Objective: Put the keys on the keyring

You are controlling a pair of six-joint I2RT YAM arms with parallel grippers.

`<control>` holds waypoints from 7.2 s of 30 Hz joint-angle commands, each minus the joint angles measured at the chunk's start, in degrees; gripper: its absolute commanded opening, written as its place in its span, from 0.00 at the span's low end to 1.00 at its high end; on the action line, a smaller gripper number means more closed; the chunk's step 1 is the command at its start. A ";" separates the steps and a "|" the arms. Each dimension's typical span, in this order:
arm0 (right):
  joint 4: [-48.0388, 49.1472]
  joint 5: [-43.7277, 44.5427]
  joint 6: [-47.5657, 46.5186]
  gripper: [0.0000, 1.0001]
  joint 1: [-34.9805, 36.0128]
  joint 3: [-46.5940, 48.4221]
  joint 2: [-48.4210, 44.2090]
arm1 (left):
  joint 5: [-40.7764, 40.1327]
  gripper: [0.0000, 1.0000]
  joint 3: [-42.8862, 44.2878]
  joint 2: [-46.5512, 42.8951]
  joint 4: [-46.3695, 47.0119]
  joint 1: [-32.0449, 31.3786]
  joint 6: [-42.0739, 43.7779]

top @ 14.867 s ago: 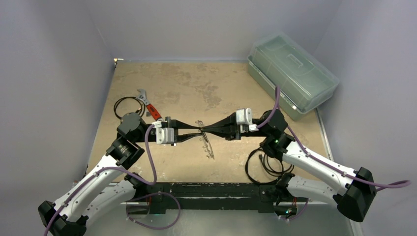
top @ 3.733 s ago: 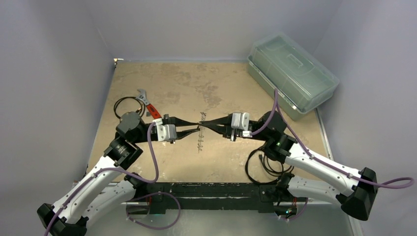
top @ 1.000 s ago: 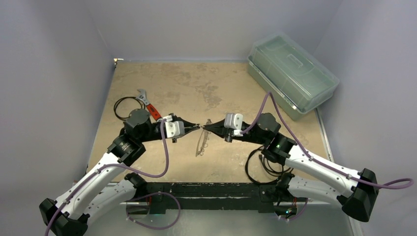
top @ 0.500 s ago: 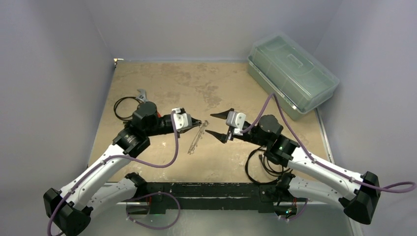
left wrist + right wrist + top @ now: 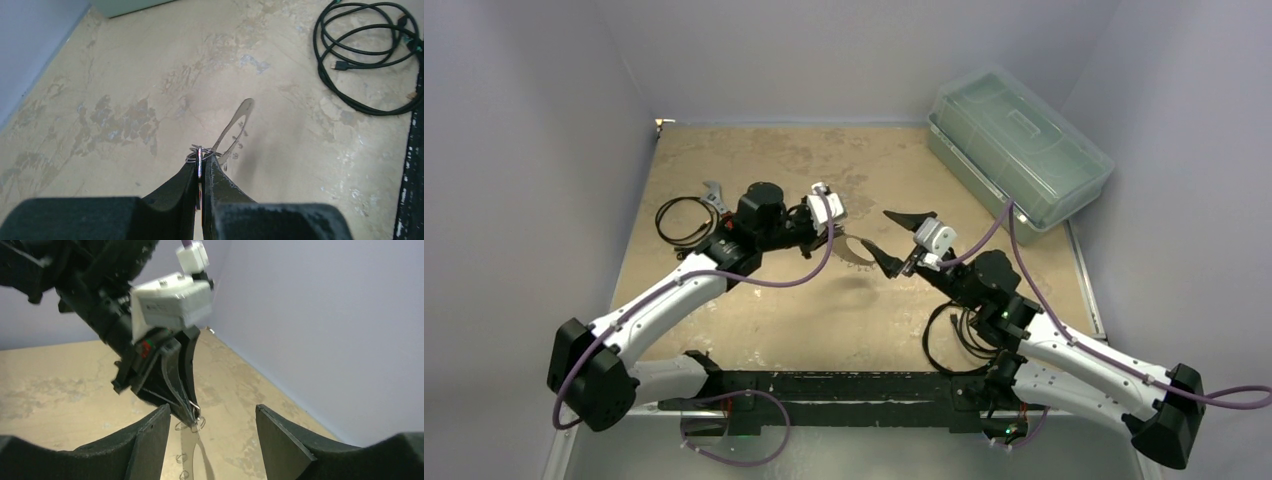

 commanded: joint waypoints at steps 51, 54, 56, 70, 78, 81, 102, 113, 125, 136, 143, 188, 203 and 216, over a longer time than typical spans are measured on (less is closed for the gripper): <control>4.79 14.30 0.83 0.68 -0.26 -2.22 -3.33 | -18.45 0.00 -3.05 23.35 -0.86 -7.71 -5.66; 4.28 14.62 0.77 0.68 -0.26 -2.02 -3.02 | -20.14 0.00 -2.00 23.38 -5.97 -7.74 -6.78; 4.23 14.70 0.75 0.68 -0.26 -2.00 -2.73 | -21.17 0.02 -1.58 23.48 -8.55 -7.72 -7.86; 2.19 15.66 0.17 0.69 -0.26 -0.28 -0.57 | -15.69 0.69 4.29 23.73 -20.15 -7.73 -18.74; 1.72 18.17 2.52 0.70 -0.26 0.91 2.52 | -23.65 0.73 3.91 14.78 -16.84 -1.72 -20.00; 1.81 19.03 4.80 0.70 -0.26 1.18 4.30 | -29.97 0.78 2.05 11.24 -13.43 -1.49 -20.93; -17.96 14.06 34.81 0.67 -0.34 23.60 44.34 | -57.50 0.92 -3.68 0.71 -8.66 1.27 -22.13; -19.97 14.70 37.19 0.53 -2.49 26.18 58.58 | -58.00 0.90 -4.57 -1.41 -8.82 1.27 -22.07; -24.10 17.44 33.16 0.47 -4.48 18.16 52.11 | -58.20 0.89 -4.19 -0.65 -8.75 1.28 -21.61; -16.41 8.42 32.67 0.55 -4.48 21.01 53.33 | -59.90 0.89 -4.36 -0.87 -8.40 1.30 -21.52; -13.88 1.99 30.35 0.56 -4.48 25.60 55.09 | -61.29 0.89 -4.48 -1.38 -8.15 1.36 -21.25; -19.88 9.44 41.04 0.93 -8.42 26.88 54.28 | -62.12 0.88 -4.66 -1.54 -8.14 1.36 -20.77; -27.24 7.40 53.12 0.99 -8.09 17.94 51.25 | -61.33 0.88 -4.13 -0.79 -8.25 1.36 -20.73; -22.45 7.02 46.63 0.99 -9.46 27.51 61.92 | -61.68 0.88 -3.87 -0.74 -8.28 1.36 -20.57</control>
